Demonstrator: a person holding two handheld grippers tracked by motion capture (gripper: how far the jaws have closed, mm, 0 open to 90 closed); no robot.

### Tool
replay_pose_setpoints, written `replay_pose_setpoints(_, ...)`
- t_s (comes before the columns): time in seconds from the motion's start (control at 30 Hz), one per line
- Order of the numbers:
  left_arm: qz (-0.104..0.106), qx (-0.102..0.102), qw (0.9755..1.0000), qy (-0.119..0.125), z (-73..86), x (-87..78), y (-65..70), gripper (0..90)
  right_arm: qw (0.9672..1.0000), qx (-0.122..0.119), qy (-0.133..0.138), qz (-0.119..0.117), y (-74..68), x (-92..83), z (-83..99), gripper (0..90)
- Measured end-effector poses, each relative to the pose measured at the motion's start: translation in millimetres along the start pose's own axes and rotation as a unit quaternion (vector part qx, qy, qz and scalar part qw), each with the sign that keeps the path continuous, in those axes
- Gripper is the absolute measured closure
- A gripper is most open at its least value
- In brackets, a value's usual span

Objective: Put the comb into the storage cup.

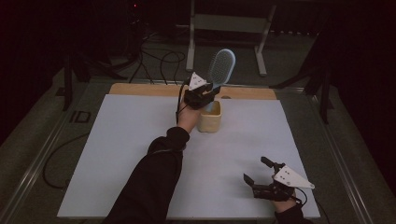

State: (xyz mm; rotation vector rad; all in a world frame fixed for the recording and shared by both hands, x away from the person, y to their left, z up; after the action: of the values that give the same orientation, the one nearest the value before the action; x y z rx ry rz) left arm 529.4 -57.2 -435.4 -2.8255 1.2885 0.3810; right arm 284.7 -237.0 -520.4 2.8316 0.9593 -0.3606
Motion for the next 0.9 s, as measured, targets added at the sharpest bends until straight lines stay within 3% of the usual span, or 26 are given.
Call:
replay_pose_setpoints(0.2, -0.002, 0.012, 0.9999, 0.0, 5.7, 0.1, 0.5, 70.0, 1.0, 0.0, -0.001, 0.0, -0.2, 0.3, 0.3, 9.0)
replay_pose_setpoints(0.33, 0.001, 0.007, 1.0, 0.002, 10.4, 1.4, -1.2, 70.0, 1.0, -0.001, -0.001, 0.0, -0.4, 0.3, 0.2, 9.0)
replay_pose_setpoints(0.5, -0.006, 0.014, 0.9999, -0.004, 18.1, 3.0, -1.1, 69.9, 1.0, 0.001, -0.001, -0.002, -0.4, 0.3, 0.2, 9.0)
replay_pose_setpoints(0.63, -0.025, 0.021, 0.9995, -0.004, 23.3, 2.7, -0.4, 69.8, 1.0, 0.0, -0.001, -0.001, -0.5, 0.2, 0.1, 9.0)
replay_pose_setpoints(0.9, -0.038, 0.05, 0.9975, -0.032, 33.8, 4.1, 3.5, 69.1, 1.0, -0.001, -0.002, -0.002, -1.1, 0.6, 0.1, 9.0)
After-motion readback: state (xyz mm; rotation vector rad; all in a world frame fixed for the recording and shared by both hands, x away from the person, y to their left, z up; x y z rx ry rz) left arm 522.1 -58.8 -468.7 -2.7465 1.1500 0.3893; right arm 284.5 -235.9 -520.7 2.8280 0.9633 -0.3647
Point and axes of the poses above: each handheld gripper's, and its own axes: x roughly forward along the jaws, z roughly out of its underside, y roughly to its right, the point moved 8 cm from there along x, roughly forward along the jaws, and after that the axes turned 3 degrees about z, right-handed, at the moved point
